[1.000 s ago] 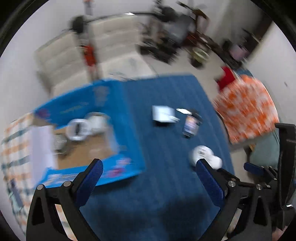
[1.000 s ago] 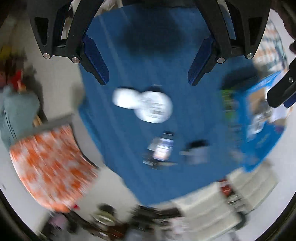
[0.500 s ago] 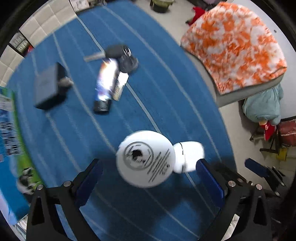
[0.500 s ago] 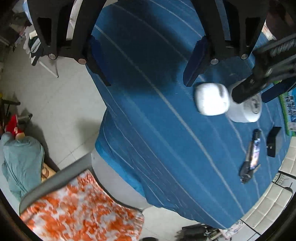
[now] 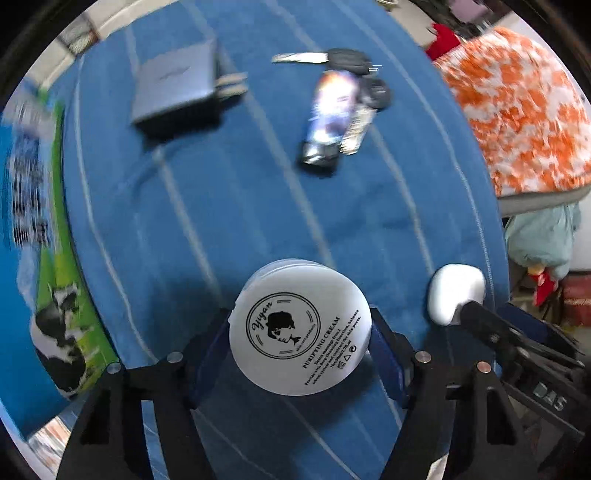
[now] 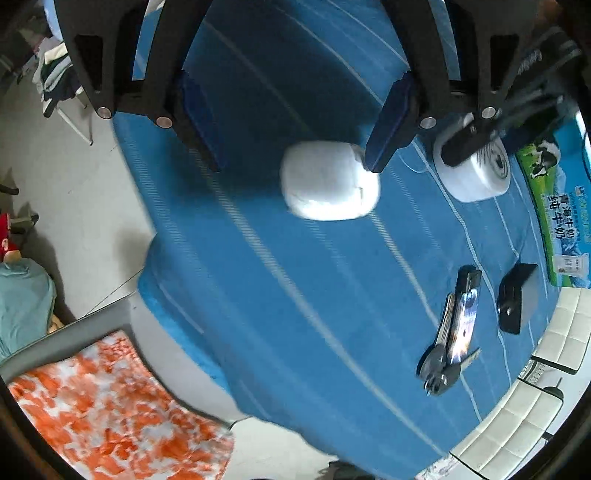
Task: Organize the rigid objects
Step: 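Grasp the white cream jar with the left tool while the right tool grasps the egg-shaped case, then carry the cream jar toward the blue box with the left tool while the right tool carries the case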
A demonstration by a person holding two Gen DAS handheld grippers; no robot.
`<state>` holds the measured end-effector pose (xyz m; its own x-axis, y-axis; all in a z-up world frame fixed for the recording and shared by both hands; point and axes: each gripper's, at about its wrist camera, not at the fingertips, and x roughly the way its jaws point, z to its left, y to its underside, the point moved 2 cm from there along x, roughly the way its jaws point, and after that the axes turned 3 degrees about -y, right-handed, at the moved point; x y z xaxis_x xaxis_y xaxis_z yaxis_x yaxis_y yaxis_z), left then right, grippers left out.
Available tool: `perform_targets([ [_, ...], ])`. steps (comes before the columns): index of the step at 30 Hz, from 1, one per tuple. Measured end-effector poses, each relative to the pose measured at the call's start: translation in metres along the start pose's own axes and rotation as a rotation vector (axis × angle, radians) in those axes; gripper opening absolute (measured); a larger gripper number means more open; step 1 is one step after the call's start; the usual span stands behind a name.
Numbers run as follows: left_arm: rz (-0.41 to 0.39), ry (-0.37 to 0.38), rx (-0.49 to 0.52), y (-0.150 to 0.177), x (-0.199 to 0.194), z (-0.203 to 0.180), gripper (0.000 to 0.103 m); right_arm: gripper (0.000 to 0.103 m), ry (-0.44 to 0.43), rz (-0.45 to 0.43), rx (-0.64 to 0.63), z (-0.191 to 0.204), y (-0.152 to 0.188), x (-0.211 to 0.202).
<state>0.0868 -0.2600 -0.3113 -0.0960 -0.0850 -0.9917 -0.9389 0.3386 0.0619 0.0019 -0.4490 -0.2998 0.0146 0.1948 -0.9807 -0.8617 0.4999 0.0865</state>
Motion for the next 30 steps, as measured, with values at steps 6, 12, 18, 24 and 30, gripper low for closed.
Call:
perform_targets([
  [6, -0.013, -0.040, 0.008, 0.002, 0.010, -0.002, 0.069, 0.073, 0.062, 0.002, 0.038, 0.013, -0.009, 0.014],
  [12, -0.057, -0.083, 0.031, 0.006, 0.013, -0.010, 0.066, 0.059, 0.156, -0.042, 0.002, 0.031, -0.005, 0.008],
  [18, -0.063, -0.083, 0.041, 0.016, -0.001, -0.012, 0.066, 0.059, 0.148, -0.053, 0.000, 0.030, -0.001, -0.002],
  [24, -0.136, -0.052, 0.033, 0.027, -0.042, -0.002, 0.066, 0.059, 0.115, -0.095, -0.037, 0.037, 0.010, -0.035],
  [30, -0.253, -0.033, 0.005, 0.029, -0.096, 0.023, 0.066, 0.059, 0.075, -0.182, -0.144, 0.074, 0.013, -0.088],
])
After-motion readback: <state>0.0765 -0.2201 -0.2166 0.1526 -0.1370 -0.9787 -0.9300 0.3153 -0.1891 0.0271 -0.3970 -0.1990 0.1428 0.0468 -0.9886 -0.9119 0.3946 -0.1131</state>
